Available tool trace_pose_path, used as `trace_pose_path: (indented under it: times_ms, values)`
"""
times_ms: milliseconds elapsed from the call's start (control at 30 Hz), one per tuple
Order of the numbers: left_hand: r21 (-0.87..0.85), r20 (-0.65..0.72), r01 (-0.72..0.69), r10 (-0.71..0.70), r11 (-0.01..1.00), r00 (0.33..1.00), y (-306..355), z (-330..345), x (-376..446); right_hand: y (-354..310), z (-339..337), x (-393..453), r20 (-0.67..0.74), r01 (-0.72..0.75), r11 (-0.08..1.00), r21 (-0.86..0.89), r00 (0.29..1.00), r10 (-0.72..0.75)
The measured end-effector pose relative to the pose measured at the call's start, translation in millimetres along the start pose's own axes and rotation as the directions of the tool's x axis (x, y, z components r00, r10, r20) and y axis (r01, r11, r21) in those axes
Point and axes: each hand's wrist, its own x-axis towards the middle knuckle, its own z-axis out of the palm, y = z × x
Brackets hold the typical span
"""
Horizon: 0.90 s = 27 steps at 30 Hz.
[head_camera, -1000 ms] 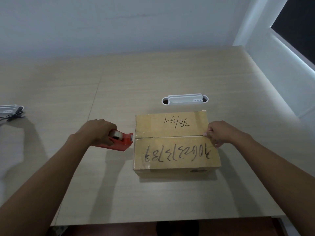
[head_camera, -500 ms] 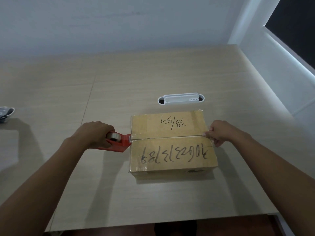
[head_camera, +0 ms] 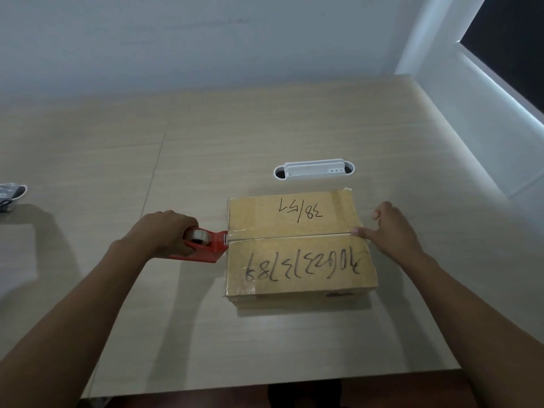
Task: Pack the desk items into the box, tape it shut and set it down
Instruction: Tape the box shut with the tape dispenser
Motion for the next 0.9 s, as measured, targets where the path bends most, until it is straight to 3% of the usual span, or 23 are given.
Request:
trace_pose_path:
  times_ms: [133, 333, 467, 700, 733, 800, 900]
  values:
    - [-0.018, 0.004, 0.002, -0.002, 1.000, 1.000, 0, 2, -2, -1, 15, -19, -0.156, 0.097, 0.995, -0.019, 0.983, -0.099]
    - [-0.018, -0.013, 0.001, -0.001, 1.000, 1.000, 0, 2, -5, -12, 27, -40, -0.268, 0.077, 0.997, 0.024, 0.961, -0.067]
    - [-0.020, -0.022, 0.003, -0.003, 1.000, 1.000, 0, 3, -4, -18, 35, -48, -0.318, 0.024, 0.989, -0.145, 0.945, -0.069]
    - [-0.030, -0.009, -0.013, 0.012, 0.999, 1.000, 0, 3, -5, -36, 45, -60, -0.190, -0.061, 0.967, -0.249, 0.982, 0.013]
    - [-0.035, -0.011, -0.011, 0.010, 0.999, 1.000, -1, 3, -5, -46, 48, -63, -0.203, -0.036, 0.957, -0.287, 0.979, -0.024]
    - [-0.054, -0.016, -0.008, 0.007, 0.999, 1.000, -2, 5, -5, -78, 57, -68, -0.133, 0.171, 0.956, -0.238, 0.969, -0.206]
    - [-0.094, -0.018, -0.020, 0.018, 0.995, 1.000, -2, 5, -5, -136, 87, -82, 0.164, 0.556, 0.813, -0.173, 0.830, -0.533]
